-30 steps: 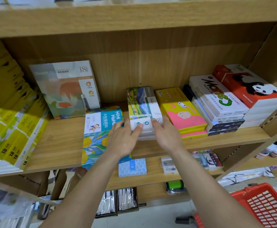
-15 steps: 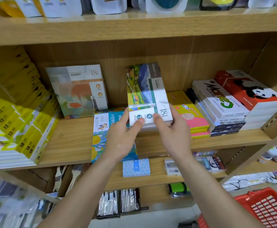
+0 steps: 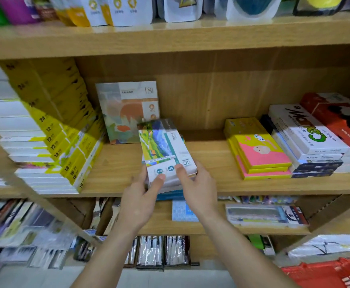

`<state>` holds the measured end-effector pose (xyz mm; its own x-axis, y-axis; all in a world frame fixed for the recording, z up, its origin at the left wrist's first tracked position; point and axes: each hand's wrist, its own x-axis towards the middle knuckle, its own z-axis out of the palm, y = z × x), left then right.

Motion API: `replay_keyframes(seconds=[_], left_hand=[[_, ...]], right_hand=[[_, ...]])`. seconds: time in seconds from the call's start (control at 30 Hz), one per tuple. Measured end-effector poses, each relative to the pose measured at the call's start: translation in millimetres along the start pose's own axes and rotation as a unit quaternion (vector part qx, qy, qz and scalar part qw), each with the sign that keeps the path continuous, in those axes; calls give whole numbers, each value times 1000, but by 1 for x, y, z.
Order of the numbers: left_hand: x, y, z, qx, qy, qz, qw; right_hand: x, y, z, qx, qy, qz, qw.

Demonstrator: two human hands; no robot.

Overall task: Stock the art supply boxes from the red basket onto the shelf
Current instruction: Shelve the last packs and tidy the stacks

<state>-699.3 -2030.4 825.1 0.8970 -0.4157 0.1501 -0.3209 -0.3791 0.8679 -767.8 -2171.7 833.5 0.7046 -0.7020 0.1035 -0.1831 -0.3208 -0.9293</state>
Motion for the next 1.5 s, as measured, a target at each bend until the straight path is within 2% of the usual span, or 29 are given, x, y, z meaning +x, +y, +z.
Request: replay_keyframes(seconds=[0.17,0.3,0.37,0.47,0.57,0.73,0.87,0.97,1.07,1.13,1.27,1.43,1.5], left_hand=[[4,2,2,-22,-16,-27,999],[4,9,21,-29,-44,-17,998],[5,15,38,-31,-59,-7,998],[13,27,68,-34,-87,-3,996],[33,41,93,-41,-108,-5,993],[65,63,119,-53,-130,-17,990],[69,58,106,-41,-150,-18,988],[57,31,73,39,-111,-33,993],[45,6,63,92,-89,-38,991],[44,-3,69,135,-108,-22,985],[57,-2,79,171,-145,-5,974],[83,4,104,243,-262,26,933],[94,6,111,235,-259,19,937]], right_hand=[[-5,8,-15,26,-56,-9,998],[-13,18,-30,-11,7,-26,1000],[-15,25,-43,-42,53,-17,998],[-7,32,-66,-52,80,3,995],[21,35,-84,-87,71,11,994],[52,36,-106,-56,58,4,997],[51,50,-113,-46,39,-27,998],[50,51,-117,-56,42,-42,997],[61,48,-117,-163,122,-61,977],[73,43,-117,-197,134,-58,970],[91,39,-116,-208,42,-34,977],[100,50,-131,-213,53,-44,975],[100,50,-134,-238,53,-47,969]])
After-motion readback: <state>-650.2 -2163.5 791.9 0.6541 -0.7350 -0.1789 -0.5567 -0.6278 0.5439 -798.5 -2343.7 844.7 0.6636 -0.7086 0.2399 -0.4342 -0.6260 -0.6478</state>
